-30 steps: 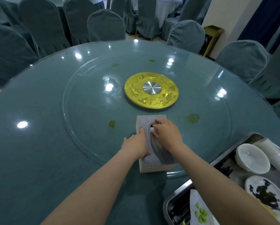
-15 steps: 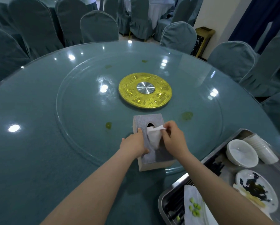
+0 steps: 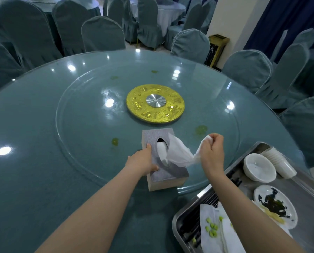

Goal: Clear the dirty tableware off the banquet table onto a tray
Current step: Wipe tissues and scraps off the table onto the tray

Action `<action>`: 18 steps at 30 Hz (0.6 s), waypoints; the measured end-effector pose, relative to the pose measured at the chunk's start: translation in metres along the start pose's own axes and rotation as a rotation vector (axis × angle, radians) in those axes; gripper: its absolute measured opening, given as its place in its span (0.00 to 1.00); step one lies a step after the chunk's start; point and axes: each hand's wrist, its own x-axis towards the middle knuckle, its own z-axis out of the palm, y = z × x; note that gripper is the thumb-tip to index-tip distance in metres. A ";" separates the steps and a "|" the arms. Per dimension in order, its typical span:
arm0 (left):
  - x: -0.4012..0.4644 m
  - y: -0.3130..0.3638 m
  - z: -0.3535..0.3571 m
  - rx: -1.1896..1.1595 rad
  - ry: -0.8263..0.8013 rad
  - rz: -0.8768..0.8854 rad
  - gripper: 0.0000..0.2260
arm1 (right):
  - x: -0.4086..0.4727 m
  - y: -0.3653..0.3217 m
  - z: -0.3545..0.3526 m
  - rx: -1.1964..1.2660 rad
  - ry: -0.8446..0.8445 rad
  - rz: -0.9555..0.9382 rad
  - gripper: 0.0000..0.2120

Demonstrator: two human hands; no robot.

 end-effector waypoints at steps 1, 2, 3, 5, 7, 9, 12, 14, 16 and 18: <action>0.001 -0.002 -0.001 -0.001 0.004 0.002 0.45 | 0.002 0.000 0.000 -0.008 -0.054 0.022 0.06; 0.001 -0.004 -0.001 -0.001 0.006 0.004 0.44 | 0.003 -0.001 0.000 -0.025 -0.131 0.034 0.11; 0.001 -0.007 -0.002 -0.002 0.008 0.006 0.44 | 0.003 0.000 0.001 -0.069 -0.218 0.027 0.18; 0.000 -0.012 -0.004 -0.008 0.009 0.010 0.44 | 0.004 0.001 0.003 -0.235 -0.406 -0.049 0.31; 0.000 -0.019 -0.007 -0.027 0.015 0.008 0.44 | 0.003 0.003 0.007 -0.483 -0.566 -0.132 0.32; -0.001 -0.026 -0.010 -0.044 0.014 0.007 0.44 | 0.004 0.007 0.009 -0.687 -0.600 -0.167 0.19; -0.001 -0.033 -0.014 -0.060 0.039 -0.006 0.44 | 0.009 0.014 0.005 -0.736 -0.446 -0.093 0.15; 0.001 -0.034 -0.018 -0.086 0.111 -0.028 0.39 | 0.013 0.017 -0.001 -0.719 -0.376 -0.056 0.14; 0.008 -0.030 -0.020 -0.086 0.211 0.008 0.31 | 0.016 0.022 -0.005 -0.709 -0.354 -0.053 0.12; 0.018 -0.022 -0.020 -0.005 0.268 0.072 0.26 | 0.019 0.026 -0.008 -0.669 -0.337 -0.049 0.10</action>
